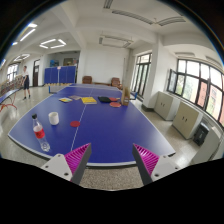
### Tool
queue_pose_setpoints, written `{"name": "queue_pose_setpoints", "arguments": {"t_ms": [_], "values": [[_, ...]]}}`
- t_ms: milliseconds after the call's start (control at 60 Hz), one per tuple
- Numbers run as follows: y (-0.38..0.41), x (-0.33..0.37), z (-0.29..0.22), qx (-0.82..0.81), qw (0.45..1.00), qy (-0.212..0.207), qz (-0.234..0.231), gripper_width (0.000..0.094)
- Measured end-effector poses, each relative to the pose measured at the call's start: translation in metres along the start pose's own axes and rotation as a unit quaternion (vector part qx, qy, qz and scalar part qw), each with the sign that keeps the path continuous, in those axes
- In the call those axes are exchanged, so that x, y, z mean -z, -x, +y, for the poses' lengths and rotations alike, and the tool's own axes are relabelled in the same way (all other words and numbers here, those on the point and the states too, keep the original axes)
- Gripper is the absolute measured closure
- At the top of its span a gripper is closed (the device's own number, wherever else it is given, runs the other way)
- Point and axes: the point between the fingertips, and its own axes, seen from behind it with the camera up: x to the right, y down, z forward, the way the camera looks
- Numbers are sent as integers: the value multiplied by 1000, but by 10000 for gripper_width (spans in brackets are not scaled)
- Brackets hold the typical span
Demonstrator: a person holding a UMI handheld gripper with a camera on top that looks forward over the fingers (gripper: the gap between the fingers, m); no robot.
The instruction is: Pour water
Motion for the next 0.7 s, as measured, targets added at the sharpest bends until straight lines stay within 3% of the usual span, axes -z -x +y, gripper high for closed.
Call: {"name": "queue_pose_setpoints", "arguments": {"t_ms": [217, 383, 517, 700], "values": [[14, 6, 38, 0, 1000, 18, 1, 85], [56, 17, 114, 17, 998, 55, -15, 93], [139, 22, 162, 10, 996, 79, -43, 88], [283, -6, 148, -1, 995, 58, -81, 88]]}}
